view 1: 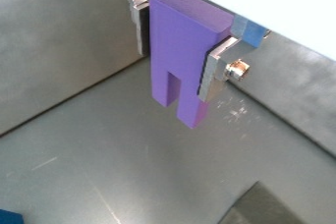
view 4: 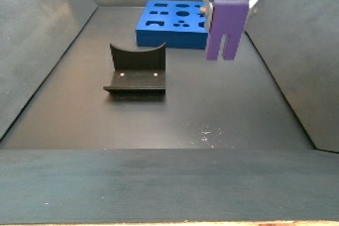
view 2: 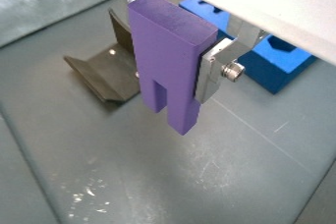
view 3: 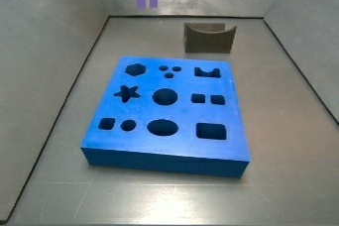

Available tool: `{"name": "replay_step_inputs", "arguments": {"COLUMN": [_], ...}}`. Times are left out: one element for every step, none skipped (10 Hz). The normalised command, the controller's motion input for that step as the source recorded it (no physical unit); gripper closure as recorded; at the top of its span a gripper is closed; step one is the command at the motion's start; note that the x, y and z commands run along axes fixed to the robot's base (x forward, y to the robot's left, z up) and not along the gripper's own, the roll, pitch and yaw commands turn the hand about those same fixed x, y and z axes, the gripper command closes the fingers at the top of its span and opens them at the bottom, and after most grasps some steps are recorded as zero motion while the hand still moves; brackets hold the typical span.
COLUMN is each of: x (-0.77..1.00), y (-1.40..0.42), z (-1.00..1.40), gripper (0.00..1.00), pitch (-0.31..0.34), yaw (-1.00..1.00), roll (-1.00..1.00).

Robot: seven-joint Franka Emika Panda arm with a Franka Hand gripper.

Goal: Pick up the double-square object. Move up. Rotate the double-square object. Place the double-square object on the fixture. Regrasp the double-square object. Move to above the board. Insert the double-square object.
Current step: Move to above the board.

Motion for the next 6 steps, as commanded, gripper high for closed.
{"name": "replay_step_inputs", "arguments": {"x": [0.09,0.09,0.06,0.04,0.03,0.02], "y": [0.19,0.17,0.11,0.07,0.06,0.04], "z": [1.00,1.00,0.79,0.63,0.52,0.26], "gripper": [1.00,1.00,1.00,1.00,1.00,1.00], "pitch": [0.074,0.076,0.077,0.072,0.071,0.071], "yaw": [-0.02,-0.03,-0.02,-0.02,-0.02,-0.03], "roll": [-0.15,-0.15,-0.15,-0.14,-0.14,-0.13]}}
